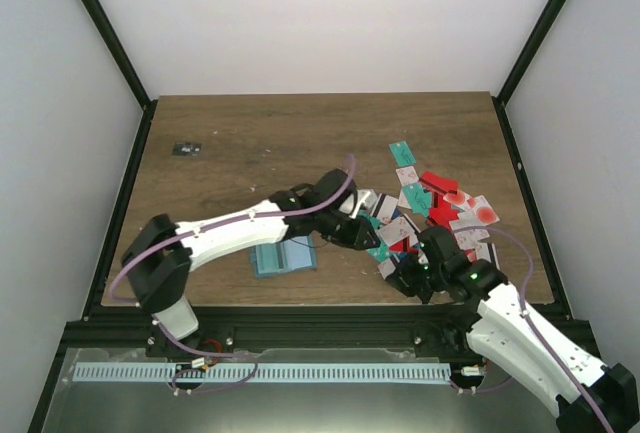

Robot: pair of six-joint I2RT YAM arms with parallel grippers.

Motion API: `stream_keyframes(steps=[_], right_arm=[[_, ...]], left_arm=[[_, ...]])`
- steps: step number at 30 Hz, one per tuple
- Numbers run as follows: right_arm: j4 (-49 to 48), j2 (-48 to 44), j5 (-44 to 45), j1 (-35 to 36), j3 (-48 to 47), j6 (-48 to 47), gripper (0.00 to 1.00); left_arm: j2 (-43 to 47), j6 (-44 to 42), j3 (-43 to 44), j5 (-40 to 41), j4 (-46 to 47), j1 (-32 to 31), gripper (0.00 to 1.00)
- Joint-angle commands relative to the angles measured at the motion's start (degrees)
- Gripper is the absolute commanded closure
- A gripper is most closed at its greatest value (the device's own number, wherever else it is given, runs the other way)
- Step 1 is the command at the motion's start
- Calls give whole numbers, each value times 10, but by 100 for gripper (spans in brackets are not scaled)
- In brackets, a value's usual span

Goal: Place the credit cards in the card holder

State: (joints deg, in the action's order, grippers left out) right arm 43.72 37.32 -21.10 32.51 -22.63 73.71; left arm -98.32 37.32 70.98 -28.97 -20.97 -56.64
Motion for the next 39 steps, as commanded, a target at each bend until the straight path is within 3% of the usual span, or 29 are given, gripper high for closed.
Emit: stream_keyframes(steps=[1, 8, 13, 19, 29, 39], right_arm=[[-69, -17, -18, 3, -19, -8, 99], [-167, -6, -33, 3, -54, -6, 99], [-267, 10, -38, 3, -91, 2, 99], [-373, 45, -55, 3, -139, 10, 99], [-519, 78, -72, 4, -165, 81, 99], [-566, 112, -98, 4, -205, 100, 99]], left_arm=[[66, 46, -29, 58, -30, 21, 77], [195, 141, -80, 110, -16, 56, 75], [283, 226, -112, 127, 10, 79, 68], [371, 306, -176, 121, 140, 103, 56], [364, 335, -204, 89, 301, 116, 49], [325, 352, -190, 77, 381, 129, 53]])
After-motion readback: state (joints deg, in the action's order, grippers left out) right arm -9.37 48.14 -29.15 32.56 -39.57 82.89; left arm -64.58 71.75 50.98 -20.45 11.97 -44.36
